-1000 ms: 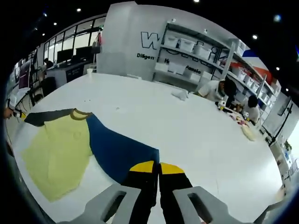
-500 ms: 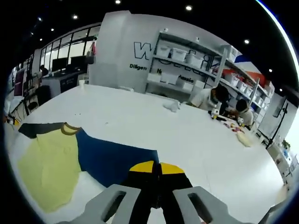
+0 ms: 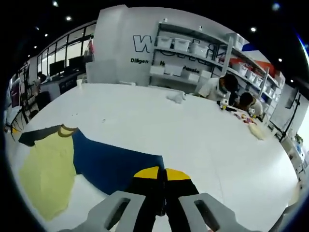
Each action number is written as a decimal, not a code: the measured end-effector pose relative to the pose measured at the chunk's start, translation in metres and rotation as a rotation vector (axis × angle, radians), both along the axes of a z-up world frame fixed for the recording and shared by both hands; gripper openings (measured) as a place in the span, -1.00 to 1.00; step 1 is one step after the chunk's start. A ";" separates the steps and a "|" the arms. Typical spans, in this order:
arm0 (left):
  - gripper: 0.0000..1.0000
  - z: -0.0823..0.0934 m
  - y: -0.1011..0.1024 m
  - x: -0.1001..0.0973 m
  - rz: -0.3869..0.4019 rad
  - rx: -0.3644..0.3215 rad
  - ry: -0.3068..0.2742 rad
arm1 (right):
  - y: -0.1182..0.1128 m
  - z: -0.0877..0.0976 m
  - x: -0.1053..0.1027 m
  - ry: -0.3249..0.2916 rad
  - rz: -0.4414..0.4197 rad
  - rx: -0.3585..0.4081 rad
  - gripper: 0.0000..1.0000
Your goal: Fold the garment on the visible template until the final outline fits inside the template.
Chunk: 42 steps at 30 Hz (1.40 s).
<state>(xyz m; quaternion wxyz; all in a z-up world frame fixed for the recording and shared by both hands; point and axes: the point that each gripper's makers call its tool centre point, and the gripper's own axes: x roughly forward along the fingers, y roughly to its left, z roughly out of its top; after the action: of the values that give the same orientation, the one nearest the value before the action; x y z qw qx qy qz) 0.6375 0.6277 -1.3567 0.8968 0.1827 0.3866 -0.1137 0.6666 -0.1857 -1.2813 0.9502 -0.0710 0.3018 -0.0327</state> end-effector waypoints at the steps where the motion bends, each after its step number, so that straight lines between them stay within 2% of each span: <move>1: -0.89 0.001 -0.001 0.000 0.000 -0.002 -0.001 | -0.002 -0.004 -0.001 0.007 -0.002 0.001 -1.00; 10: -0.89 0.011 -0.012 0.001 -0.018 0.022 0.001 | -0.017 -0.037 -0.008 0.063 -0.037 0.036 -1.00; 19: -0.89 0.026 -0.016 0.006 -0.028 0.059 -0.004 | -0.047 -0.062 -0.009 0.058 -0.096 0.079 -1.00; 27: -0.88 0.025 -0.024 0.007 -0.033 0.071 0.004 | -0.048 -0.080 -0.015 0.078 -0.093 0.088 -1.00; 33: -0.88 0.024 -0.029 0.004 -0.049 0.078 0.011 | -0.046 -0.094 -0.029 0.103 -0.105 0.105 -1.00; 42: -0.81 0.022 -0.034 0.005 -0.050 0.059 0.006 | -0.024 -0.090 -0.037 0.100 -0.046 0.141 -1.00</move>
<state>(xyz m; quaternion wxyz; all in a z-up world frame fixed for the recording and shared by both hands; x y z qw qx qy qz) 0.6421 0.5935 -1.3345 0.8867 0.2186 0.3876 -0.1253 0.6300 -0.2094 -1.3714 0.9356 0.0016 0.3518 -0.0298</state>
